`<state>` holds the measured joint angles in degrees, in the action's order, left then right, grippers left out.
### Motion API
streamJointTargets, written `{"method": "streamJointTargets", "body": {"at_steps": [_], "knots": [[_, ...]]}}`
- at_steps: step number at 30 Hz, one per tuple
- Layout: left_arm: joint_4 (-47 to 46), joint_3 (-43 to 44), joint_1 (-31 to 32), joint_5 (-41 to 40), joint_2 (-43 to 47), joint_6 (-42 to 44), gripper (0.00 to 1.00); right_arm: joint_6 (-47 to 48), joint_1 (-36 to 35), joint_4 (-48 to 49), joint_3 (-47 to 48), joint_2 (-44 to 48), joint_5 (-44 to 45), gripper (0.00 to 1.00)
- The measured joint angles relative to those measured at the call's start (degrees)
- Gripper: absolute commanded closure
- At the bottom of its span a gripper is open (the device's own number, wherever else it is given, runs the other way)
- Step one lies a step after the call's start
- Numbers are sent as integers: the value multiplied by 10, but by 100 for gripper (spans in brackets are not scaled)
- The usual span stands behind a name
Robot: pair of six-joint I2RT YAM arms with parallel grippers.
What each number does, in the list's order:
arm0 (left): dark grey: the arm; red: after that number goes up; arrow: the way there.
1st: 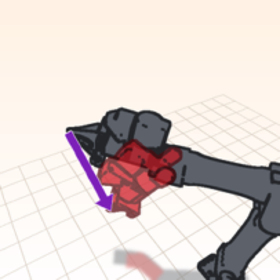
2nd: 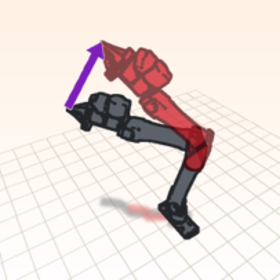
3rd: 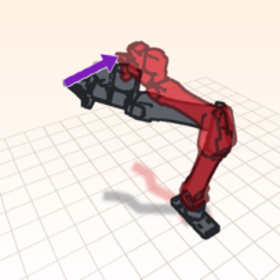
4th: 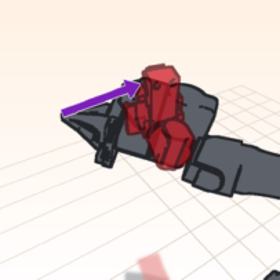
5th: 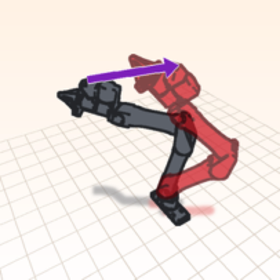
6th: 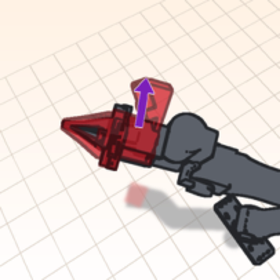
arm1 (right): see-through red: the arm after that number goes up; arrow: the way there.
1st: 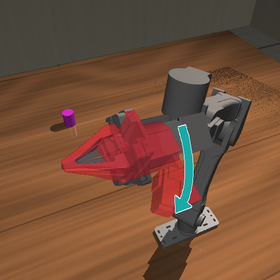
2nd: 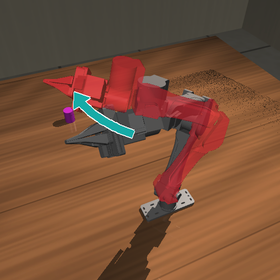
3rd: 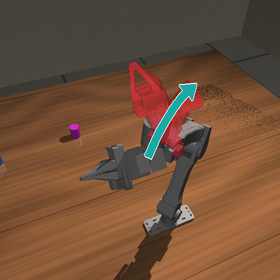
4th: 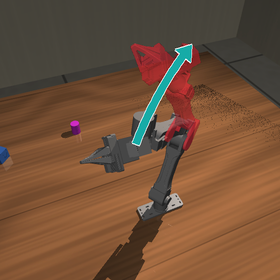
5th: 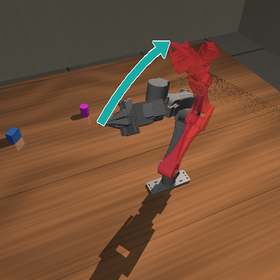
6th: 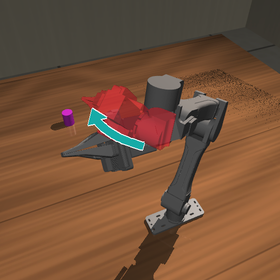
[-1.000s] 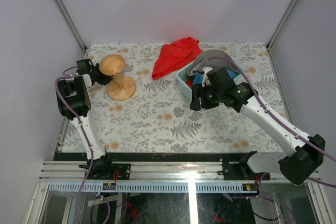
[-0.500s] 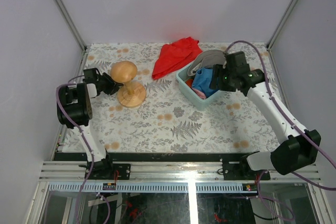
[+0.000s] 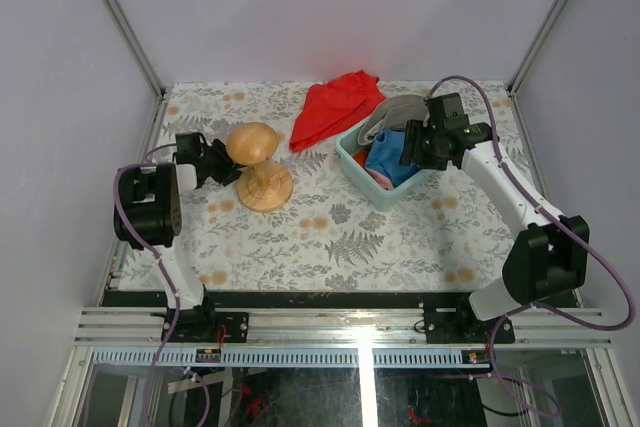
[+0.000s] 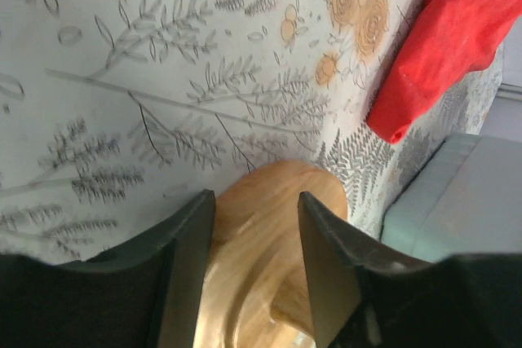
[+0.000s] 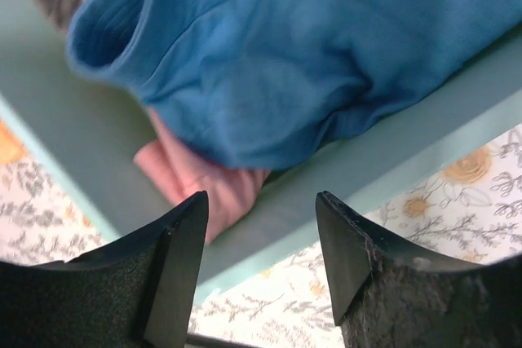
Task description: Stack the hats
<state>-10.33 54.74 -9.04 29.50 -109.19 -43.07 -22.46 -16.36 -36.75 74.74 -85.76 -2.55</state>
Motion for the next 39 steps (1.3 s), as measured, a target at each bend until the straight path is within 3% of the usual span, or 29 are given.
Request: {"method": "streamJointTargets", "body": {"at_steps": [8, 12, 23, 29, 34, 39], "knots": [[83, -17, 4, 0, 127, 22, 40, 5, 85, 33, 17, -64, 22, 36], [114, -16, 4, -1, 199, 28, 40, 19, 114, 19, 87, -140, 50, 35], [212, -6, -14, 1, 282, 31, 40, 65, 169, -52, 292, -285, 116, 35], [242, -9, -47, 1, 344, 37, 39, 84, 174, -66, 340, -290, 139, 36], [258, -21, -101, 10, 373, 34, 35, 82, 166, -60, 325, -260, 98, 33], [266, -24, -128, 34, 376, 15, 34, 75, 99, -54, 329, -218, 53, 33]]}}
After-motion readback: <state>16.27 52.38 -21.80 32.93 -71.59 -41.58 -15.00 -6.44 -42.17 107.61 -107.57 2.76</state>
